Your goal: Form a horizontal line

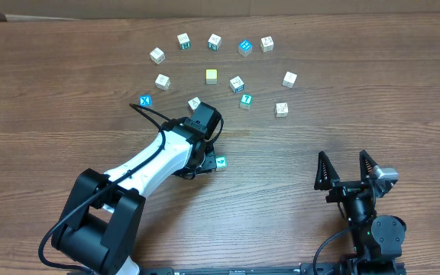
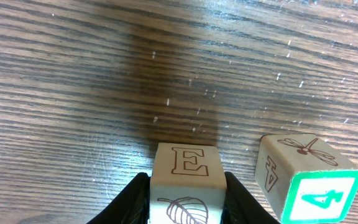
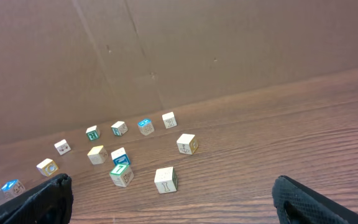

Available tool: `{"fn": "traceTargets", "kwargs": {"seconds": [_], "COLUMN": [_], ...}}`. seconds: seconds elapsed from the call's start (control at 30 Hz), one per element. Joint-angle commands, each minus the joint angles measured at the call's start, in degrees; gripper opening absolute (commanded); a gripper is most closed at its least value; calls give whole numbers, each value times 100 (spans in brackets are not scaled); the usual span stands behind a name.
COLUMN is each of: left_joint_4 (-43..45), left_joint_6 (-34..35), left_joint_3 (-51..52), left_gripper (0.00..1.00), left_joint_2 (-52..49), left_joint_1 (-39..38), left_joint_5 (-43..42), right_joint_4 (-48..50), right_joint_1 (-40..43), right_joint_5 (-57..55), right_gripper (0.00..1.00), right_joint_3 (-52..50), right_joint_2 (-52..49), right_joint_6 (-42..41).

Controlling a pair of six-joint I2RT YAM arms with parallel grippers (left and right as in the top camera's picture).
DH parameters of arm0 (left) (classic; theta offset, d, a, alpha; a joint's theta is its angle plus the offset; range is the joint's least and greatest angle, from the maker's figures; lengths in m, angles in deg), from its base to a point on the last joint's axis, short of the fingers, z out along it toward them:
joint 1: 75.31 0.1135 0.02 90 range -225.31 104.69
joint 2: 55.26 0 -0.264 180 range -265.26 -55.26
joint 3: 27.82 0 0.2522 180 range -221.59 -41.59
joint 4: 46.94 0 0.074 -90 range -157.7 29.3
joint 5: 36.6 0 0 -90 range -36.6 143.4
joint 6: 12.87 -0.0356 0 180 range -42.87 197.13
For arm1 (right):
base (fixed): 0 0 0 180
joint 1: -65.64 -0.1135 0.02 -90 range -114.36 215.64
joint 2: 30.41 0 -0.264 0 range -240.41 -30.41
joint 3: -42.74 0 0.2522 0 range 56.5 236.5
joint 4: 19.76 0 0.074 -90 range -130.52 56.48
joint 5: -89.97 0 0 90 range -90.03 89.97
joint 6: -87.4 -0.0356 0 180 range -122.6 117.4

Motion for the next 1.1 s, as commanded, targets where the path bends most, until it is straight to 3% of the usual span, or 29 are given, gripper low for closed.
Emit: {"fn": "traceTargets", "kwargs": {"seconds": [0.0, 0.27, 0.4, 0.7, 1.07], "left_joint_4": [35, 122, 107, 181, 221], "left_joint_6": [116, -280, -293, -291, -291], "left_joint_3": [42, 42, 42, 42, 39], "left_gripper": [29, 33, 40, 44, 35], "left_joint_2": [11, 11, 11, 11, 11], "left_joint_1": [-37, -37, -37, -33, -33], "left_joint_5": [-55, -48, -46, 63, 61], "right_joint_4": [26, 26, 26, 26, 26], "right_joint_1": [17, 17, 17, 17, 17], "right_joint_5": [7, 9, 9, 7, 7], "right_gripper": [100, 100, 100, 100, 100], "right_joint_3": [-57, -57, -57, -57, -57], "right_joint_2": [57, 57, 57, 57, 57], "right_joint_6": [4, 4, 4, 4, 4]}}
